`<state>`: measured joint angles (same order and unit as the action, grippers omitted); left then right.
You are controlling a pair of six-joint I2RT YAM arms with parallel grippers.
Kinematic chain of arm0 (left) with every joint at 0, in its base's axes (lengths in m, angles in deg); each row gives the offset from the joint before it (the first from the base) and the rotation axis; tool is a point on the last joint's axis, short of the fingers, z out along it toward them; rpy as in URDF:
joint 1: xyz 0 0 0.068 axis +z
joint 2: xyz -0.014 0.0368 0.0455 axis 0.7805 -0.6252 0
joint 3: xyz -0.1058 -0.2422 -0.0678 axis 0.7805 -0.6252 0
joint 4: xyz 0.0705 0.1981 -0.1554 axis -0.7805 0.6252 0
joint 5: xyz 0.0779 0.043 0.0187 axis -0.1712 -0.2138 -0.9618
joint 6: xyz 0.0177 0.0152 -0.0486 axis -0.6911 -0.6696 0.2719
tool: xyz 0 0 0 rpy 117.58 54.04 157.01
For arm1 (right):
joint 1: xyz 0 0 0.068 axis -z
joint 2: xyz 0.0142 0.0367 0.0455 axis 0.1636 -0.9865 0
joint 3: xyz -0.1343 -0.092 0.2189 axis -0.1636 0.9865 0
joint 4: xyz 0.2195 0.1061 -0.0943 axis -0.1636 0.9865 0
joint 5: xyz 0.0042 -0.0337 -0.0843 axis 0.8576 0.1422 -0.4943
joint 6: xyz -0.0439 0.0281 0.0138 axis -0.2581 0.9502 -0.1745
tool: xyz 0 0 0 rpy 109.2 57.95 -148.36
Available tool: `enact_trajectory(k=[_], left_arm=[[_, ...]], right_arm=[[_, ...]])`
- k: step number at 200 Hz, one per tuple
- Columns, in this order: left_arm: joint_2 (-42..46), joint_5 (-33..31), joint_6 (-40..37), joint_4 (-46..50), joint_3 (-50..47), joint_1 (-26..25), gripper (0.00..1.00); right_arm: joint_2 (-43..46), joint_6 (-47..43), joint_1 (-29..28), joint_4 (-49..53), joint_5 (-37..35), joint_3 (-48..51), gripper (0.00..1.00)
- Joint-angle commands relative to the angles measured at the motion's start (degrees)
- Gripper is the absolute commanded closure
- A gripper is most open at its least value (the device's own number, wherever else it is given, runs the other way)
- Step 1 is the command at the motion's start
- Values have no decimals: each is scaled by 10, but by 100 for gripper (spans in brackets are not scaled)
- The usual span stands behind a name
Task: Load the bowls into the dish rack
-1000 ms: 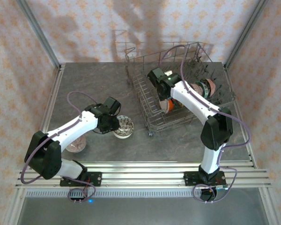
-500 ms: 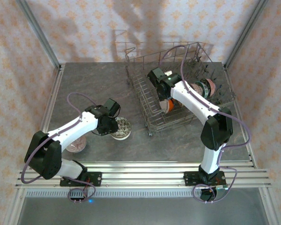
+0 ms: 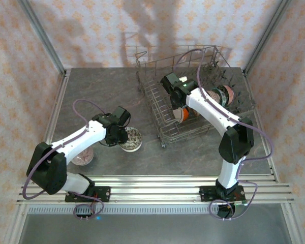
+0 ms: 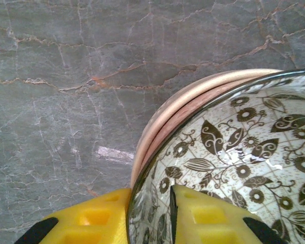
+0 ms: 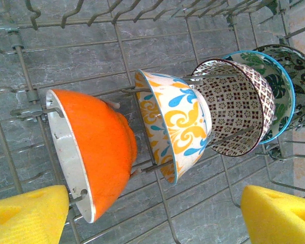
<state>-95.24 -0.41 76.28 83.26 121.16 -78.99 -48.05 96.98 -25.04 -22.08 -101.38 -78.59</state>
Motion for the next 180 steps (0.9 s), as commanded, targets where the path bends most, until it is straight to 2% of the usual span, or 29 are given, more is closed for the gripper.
enact_trajectory(k=[1, 100, 180], left_arm=[[7, -18, -11, 16, 17, 4, 78], [13, -17, -17, 26, 32, 5, 100], [29, 16, -24, 22, 40, 15, 100]], right_arm=[[17, 7, -1, 2, -8, 0, 13], [5, 3, -1, 4, -11, -20, 13], [6, -5, -1, 11, -16, -44, 12]])
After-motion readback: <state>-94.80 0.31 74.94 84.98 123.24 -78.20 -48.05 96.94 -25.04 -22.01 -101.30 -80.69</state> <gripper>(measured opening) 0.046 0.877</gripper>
